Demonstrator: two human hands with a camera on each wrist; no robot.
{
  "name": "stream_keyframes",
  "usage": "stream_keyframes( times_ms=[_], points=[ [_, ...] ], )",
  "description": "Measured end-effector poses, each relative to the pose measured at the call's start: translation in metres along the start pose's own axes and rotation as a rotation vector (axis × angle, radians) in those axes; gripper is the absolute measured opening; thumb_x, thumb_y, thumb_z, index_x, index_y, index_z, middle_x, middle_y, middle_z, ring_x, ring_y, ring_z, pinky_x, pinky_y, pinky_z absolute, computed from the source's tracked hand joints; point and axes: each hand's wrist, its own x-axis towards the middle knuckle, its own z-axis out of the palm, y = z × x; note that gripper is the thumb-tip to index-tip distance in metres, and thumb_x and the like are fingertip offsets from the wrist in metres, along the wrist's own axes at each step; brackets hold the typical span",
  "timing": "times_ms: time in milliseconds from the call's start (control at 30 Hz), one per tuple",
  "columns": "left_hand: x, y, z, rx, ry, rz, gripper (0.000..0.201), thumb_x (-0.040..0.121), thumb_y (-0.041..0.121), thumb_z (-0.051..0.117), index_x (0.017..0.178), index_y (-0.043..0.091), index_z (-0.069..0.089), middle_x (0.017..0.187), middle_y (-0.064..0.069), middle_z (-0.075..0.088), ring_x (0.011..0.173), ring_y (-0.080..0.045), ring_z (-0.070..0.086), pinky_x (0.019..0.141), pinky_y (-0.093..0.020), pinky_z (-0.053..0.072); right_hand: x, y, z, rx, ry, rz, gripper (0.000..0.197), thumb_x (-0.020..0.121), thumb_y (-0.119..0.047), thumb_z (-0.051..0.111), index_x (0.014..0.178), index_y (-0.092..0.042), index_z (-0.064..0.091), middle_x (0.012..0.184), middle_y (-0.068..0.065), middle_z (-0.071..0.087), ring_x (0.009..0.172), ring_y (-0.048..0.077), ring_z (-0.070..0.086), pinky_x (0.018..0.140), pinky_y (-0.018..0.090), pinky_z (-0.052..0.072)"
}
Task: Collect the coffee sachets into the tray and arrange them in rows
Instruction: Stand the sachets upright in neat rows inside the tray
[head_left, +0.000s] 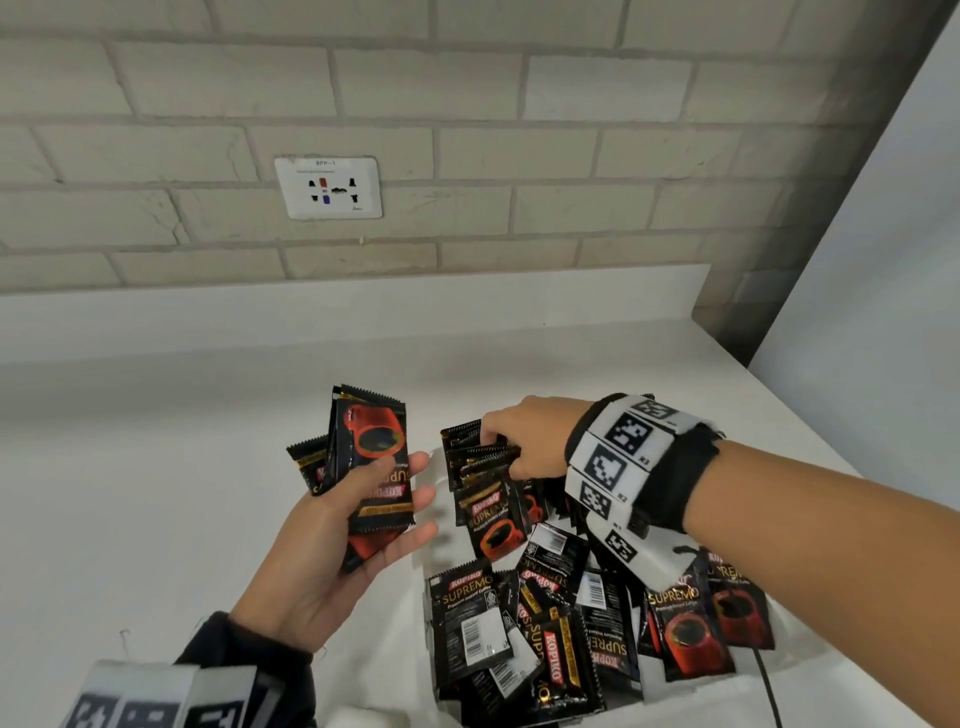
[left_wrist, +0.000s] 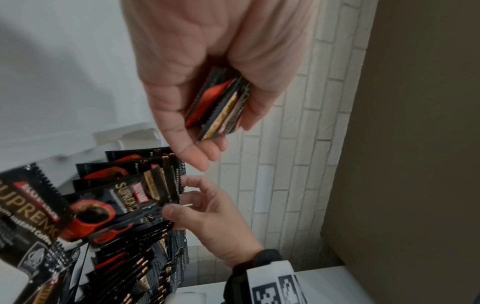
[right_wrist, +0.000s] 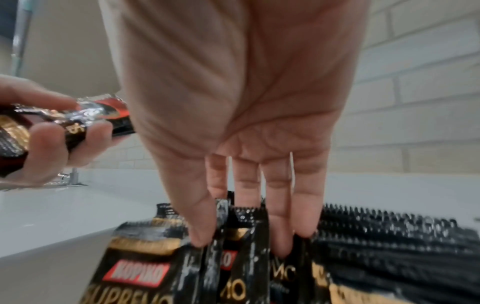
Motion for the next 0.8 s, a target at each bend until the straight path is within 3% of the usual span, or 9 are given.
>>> stream_keyframes(
  times_ms=[167,333,433,533,600,700,800],
  points=[
    [0.002,-0.003,0.004,-0.09,-0.02,-0.075,0.027,0.094,0.024,0.044,0.101,0.005,0.062,0.095,-0.015,0.073,0.069,-0.025,0.071,0.06,-0.044,0.057,-0.004,0.004,-0.006,-0.053,0.044,0.018,0.038,0.09,-0.019,0.055,0.127,-0.019,0.045,0.101,0.002,0.049,0.085,0.016,0.046,0.057,0.021,0.035],
    [0.003,-0.006,0.007,-0.069,-0.03,-0.085,0.026,0.088,0.019,0.048,0.104,0.004,0.062,0.099,-0.016,0.071,0.076,-0.028,0.071,0.067,-0.053,0.054,-0.026,0.002,-0.017,0.063,0.211,0.015,0.032,0.093,-0.029,0.051,0.124,-0.022,0.048,0.117,0.0,0.055,0.102,0.016,0.053,0.081,0.027,0.041],
    [0.0,-0.008,0.014,-0.06,-0.027,-0.067,0.031,0.073,0.018,0.056,0.1,0.003,0.062,0.096,-0.02,0.071,0.075,-0.031,0.071,0.066,-0.052,0.054,-0.048,-0.006,-0.014,0.358,0.306,0.033,0.03,0.09,-0.041,0.052,0.112,-0.021,0.055,0.102,-0.006,0.06,0.087,0.008,0.056,0.074,0.02,0.043],
    [-0.007,-0.013,0.027,-0.031,-0.032,-0.073,0.033,0.069,0.014,0.06,0.099,0.002,0.063,0.088,-0.023,0.071,0.064,-0.032,0.07,0.058,-0.04,0.059,-0.065,-0.017,0.004,0.663,0.211,0.028,0.032,0.084,-0.049,0.055,0.106,-0.025,0.052,0.093,-0.007,0.063,0.077,0.006,0.061,0.07,0.023,0.053],
    [-0.012,-0.019,0.036,0.016,-0.056,-0.089,0.036,0.067,0.014,0.062,0.1,0.001,0.064,0.086,-0.021,0.072,0.064,-0.028,0.07,0.057,-0.032,0.059,-0.071,-0.02,0.019,0.867,0.228,0.025,0.025,0.083,-0.04,0.061,0.099,-0.024,0.05,0.088,-0.003,0.065,0.071,0.007,0.063,0.068,0.028,0.055],
    [-0.02,-0.028,0.047,0.045,-0.082,-0.102,0.037,0.063,0.016,0.065,0.096,0.002,0.064,0.079,-0.016,0.073,0.064,-0.022,0.07,0.052,-0.025,0.057,-0.078,-0.02,0.037,1.135,0.322,0.051,0.015,0.084,-0.02,0.065,0.09,-0.016,0.052,0.08,-0.002,0.062,0.059,0.005,0.061,0.058,0.023,0.053],
    [-0.025,-0.033,0.055,0.014,-0.097,-0.113,0.035,0.066,0.024,0.062,0.093,0.002,0.064,0.081,-0.018,0.073,0.069,-0.025,0.071,0.055,-0.032,0.059,-0.088,-0.016,0.053,1.394,0.394,0.078,0.018,0.083,-0.013,0.064,0.1,-0.014,0.056,0.084,0.0,0.067,0.066,0.013,0.066,0.056,0.021,0.054]
  ],
)
